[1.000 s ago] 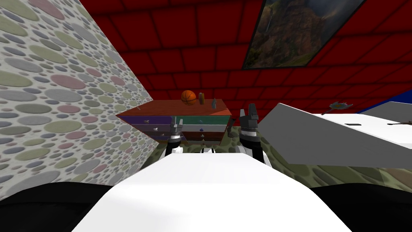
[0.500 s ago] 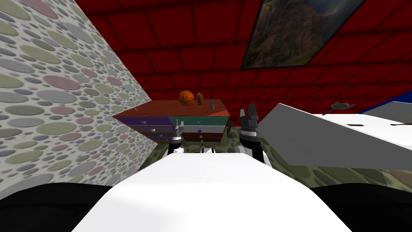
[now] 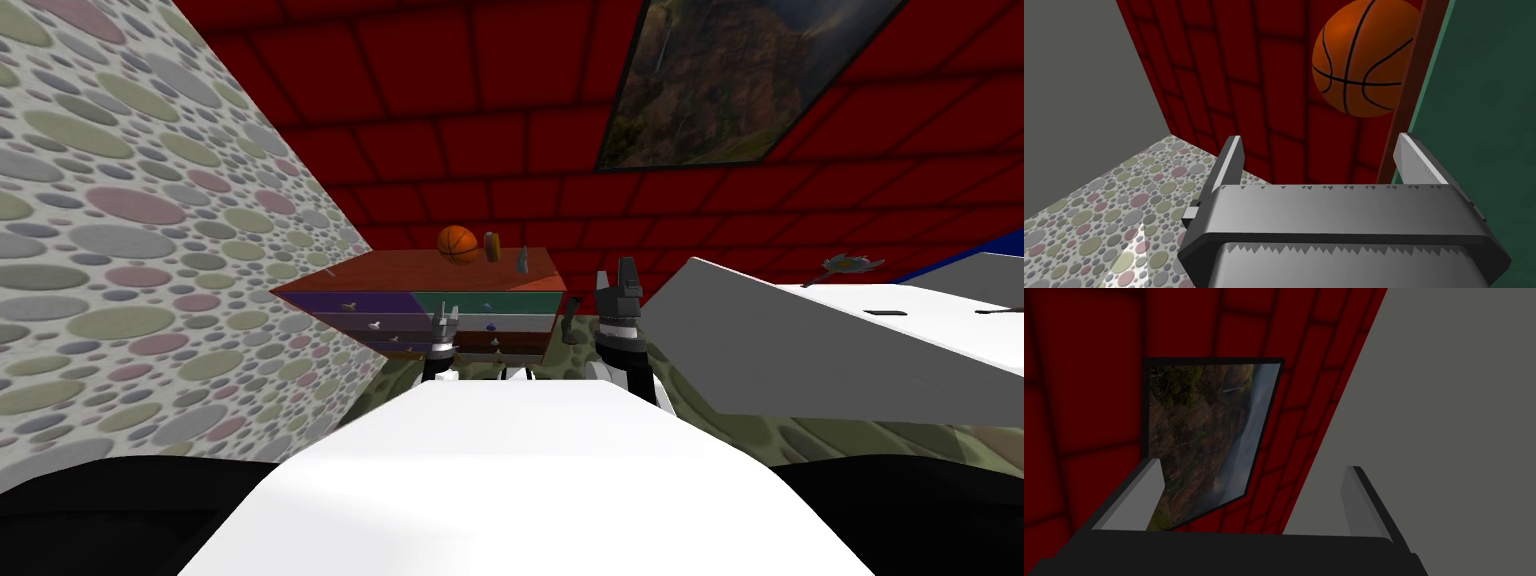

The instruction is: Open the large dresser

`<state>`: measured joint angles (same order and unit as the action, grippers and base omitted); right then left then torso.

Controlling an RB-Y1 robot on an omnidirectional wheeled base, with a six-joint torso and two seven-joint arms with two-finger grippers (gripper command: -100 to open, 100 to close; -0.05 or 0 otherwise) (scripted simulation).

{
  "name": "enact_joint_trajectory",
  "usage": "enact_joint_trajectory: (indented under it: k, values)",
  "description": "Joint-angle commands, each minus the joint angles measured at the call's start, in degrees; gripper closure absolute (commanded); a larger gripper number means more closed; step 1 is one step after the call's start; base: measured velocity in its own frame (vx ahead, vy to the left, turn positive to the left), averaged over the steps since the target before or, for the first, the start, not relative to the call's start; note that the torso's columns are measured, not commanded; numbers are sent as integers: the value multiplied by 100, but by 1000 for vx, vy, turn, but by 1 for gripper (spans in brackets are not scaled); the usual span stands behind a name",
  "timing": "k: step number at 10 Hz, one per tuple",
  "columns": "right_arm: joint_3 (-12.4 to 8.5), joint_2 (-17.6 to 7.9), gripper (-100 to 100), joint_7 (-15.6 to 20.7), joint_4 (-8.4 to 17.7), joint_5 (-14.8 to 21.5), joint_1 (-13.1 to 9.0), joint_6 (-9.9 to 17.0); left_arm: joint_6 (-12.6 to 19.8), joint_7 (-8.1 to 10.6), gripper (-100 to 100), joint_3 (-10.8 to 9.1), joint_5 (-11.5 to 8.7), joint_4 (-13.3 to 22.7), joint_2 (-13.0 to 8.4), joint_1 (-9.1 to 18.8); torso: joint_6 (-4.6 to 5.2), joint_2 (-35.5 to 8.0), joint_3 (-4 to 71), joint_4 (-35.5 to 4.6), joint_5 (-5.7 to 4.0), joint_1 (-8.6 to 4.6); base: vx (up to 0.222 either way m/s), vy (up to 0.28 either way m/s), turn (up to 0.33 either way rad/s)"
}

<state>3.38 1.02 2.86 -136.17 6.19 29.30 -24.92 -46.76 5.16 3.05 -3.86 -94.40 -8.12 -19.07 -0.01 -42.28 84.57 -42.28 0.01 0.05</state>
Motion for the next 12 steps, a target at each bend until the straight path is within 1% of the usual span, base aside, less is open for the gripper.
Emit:
enact_joint_trajectory:
  k: [1, 2, 4, 5, 6, 7, 8, 9, 11, 12]
  values:
    - [0, 0, 0, 0, 0, 0, 0, 0, -253, 51, -100, -9, -6, 466, 30, 120, 1, -1, -1, -1, 0, -4, 49, -91, 3]
    - [0, 0, 0, 0, 0, 0, 0, 0, -253, 51, -100, -9, -6, 572, 30, 120, 1, 4, 2, 0, -3, -13, 37, -59, 4]
    - [0, 0, 0, 0, 0, 0, 0, 0, -493, 100, -100, -20, -12, 970, 69, 235, 0, -3, -2, -1, 1, 2, 34, -59, 0]
    - [0, 0, 0, 0, 0, 0, 0, 0, -493, 100, -100, -20, -12, 1093, 69, 235, 1, -1, -1, -1, -1, -6, 27, -52, 4]
    - [0, 0, 0, 0, 0, 0, 0, 0, -609, 124, -100, -25, -15, 1287, 92, 292, 0, -3, -2, -1, -1, -2, 28, -54, 0]
    - [0, 0, 0, 0, 0, 0, 0, 0, -609, 124, -100, -25, -15, 1351, 92, 292, 1, -1, -1, -1, -1, -5, 22, -44, 1]
    - [0, 0, 0, 0, 0, 0, 0, 0, -723, 148, -100, -31, -17, 1534, 115, 347, 0, -3, -2, -1, -1, -2, 24, -46, 2]
    - [0, 0, 0, 0, 0, 0, 0, 0, -723, 148, -100, -31, -17, 1603, 115, 347, 1, 0, -1, -1, 0, -4, 20, -39, 1]
    - [0, 0, 0, 0, 0, 0, 0, 0, -939, 192, -100, -41, -23, 1986, 155, 453, 1, -1, -1, -1, -1, -7, 23, -57, 2]
    - [0, 0, 0, 0, 0, 0, 0, 0, -939, 192, -100, -41, -23, 2083, 155, 453, 1, 3, 1, 0, -3, -12, 34, -55, 2]
